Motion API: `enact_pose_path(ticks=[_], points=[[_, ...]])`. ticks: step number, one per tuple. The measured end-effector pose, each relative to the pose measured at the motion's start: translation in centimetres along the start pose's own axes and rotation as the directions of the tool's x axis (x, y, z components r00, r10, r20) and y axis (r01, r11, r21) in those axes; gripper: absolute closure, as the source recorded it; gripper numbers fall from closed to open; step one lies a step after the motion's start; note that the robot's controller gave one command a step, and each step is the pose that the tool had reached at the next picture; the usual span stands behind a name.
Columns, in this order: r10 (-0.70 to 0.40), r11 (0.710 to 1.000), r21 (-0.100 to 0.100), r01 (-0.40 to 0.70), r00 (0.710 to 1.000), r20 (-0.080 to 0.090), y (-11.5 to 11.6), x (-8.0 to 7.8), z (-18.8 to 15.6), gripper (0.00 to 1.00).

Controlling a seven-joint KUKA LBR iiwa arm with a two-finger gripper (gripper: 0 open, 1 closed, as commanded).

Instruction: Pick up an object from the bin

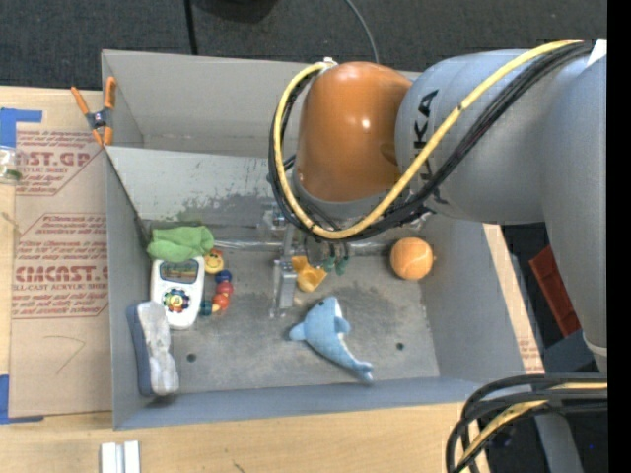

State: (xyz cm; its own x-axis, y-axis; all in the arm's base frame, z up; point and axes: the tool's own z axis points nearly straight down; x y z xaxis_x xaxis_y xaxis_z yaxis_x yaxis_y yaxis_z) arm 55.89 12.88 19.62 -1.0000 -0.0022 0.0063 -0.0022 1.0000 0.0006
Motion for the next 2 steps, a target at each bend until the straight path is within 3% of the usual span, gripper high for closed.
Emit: enact_pose_path(ticks=[1,2], points=[[0.001,1.000,-0.001,-0.001,1.000,0.008,-0.1,-0.2,-0.5,0.00],[-0.004,1.000,-0.003,0.004,1.000,0.013,-1.5,0.0,4.0,0.00]])
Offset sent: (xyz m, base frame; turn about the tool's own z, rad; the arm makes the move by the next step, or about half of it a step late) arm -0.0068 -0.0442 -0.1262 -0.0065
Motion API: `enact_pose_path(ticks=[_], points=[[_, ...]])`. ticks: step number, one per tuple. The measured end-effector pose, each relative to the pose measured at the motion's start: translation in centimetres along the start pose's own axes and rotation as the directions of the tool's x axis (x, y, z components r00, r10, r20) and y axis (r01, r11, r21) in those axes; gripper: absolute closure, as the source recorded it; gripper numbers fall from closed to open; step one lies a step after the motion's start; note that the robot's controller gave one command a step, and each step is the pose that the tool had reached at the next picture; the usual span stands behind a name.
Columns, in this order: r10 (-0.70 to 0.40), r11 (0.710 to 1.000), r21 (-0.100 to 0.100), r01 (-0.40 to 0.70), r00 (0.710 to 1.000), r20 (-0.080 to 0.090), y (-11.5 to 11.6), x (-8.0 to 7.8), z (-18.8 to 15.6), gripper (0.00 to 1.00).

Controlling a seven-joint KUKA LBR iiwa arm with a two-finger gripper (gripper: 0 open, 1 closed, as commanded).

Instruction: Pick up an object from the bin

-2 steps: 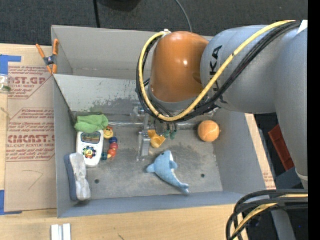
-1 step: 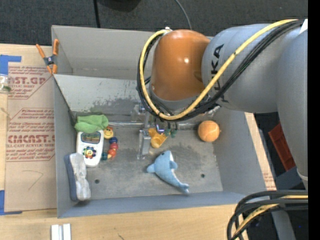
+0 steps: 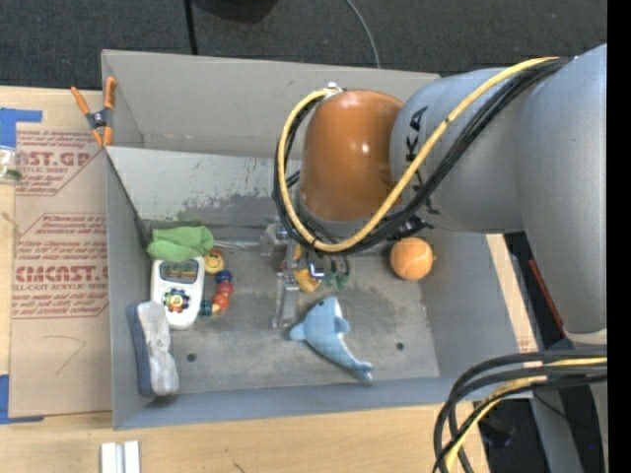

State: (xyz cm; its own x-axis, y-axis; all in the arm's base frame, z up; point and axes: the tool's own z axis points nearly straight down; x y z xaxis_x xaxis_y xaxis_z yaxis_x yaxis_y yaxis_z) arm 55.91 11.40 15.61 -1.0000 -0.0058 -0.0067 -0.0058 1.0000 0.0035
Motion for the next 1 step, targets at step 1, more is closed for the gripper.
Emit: enact_pose_path(ticks=[1], points=[[-0.019,1.000,0.002,0.019,1.000,-0.018,-4.37,2.62,1.67,0.00]])
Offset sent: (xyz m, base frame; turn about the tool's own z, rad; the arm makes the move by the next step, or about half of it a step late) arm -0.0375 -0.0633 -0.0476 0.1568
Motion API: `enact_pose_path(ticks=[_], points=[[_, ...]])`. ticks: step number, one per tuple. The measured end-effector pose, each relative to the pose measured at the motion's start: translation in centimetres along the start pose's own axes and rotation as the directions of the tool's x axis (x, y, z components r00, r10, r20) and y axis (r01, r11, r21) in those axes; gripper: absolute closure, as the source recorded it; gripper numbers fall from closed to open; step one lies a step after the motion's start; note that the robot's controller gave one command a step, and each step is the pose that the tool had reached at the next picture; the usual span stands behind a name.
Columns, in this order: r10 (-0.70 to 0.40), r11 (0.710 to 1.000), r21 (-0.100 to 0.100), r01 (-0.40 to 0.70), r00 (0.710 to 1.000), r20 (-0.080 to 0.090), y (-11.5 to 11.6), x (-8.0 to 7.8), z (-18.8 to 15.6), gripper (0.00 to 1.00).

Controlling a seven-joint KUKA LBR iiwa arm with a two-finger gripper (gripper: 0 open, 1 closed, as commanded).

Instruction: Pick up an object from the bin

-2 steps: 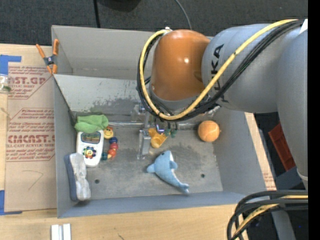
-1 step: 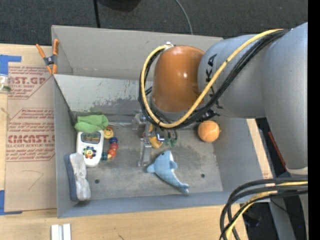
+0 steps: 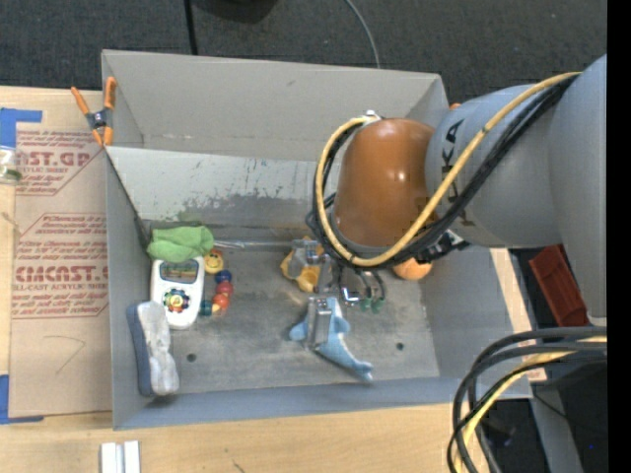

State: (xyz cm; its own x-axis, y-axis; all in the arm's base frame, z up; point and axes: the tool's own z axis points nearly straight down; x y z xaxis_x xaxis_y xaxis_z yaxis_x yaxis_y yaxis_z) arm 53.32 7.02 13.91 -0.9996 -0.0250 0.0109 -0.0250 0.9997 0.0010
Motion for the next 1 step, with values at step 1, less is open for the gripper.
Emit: enact_pose_path(ticks=[1], points=[[0.078,0.997,-0.003,-0.078,0.997,0.020,-1.74,0.30,0.05,0.00]])
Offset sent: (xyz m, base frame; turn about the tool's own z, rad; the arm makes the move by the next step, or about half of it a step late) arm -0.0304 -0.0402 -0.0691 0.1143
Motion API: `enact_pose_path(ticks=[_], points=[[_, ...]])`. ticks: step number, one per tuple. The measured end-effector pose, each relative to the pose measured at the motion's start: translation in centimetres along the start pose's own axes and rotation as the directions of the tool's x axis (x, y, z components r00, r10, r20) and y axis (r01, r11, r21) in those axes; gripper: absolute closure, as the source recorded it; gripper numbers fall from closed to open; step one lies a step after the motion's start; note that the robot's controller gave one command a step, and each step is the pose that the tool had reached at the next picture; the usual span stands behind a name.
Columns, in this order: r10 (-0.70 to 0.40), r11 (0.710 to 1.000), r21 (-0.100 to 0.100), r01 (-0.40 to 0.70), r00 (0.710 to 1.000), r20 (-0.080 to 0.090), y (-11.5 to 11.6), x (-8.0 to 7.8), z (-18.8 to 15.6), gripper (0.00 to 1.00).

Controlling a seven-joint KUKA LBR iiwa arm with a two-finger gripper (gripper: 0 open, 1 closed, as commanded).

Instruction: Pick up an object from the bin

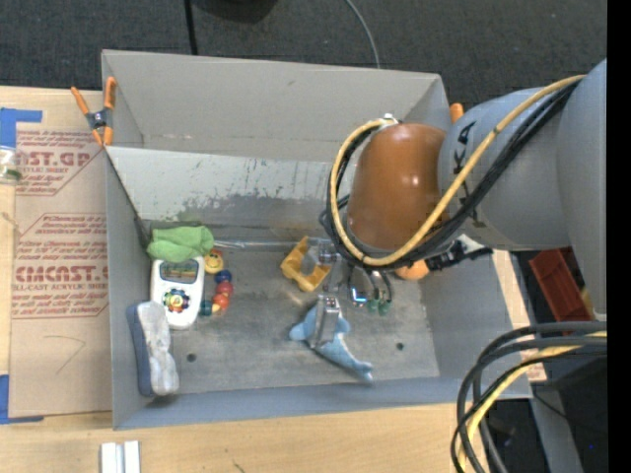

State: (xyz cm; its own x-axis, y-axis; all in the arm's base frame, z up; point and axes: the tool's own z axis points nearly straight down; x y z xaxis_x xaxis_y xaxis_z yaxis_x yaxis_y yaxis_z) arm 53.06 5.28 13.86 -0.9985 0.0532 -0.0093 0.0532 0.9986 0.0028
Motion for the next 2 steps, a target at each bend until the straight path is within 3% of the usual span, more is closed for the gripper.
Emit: enact_pose_path(ticks=[1,2], points=[[0.031,1.000,0.000,-0.031,0.999,-0.009,-1.3,1.6,4.5,0.00],[0.061,0.998,0.001,-0.061,0.998,-0.017,-3.4,1.8,6.9,0.00]])
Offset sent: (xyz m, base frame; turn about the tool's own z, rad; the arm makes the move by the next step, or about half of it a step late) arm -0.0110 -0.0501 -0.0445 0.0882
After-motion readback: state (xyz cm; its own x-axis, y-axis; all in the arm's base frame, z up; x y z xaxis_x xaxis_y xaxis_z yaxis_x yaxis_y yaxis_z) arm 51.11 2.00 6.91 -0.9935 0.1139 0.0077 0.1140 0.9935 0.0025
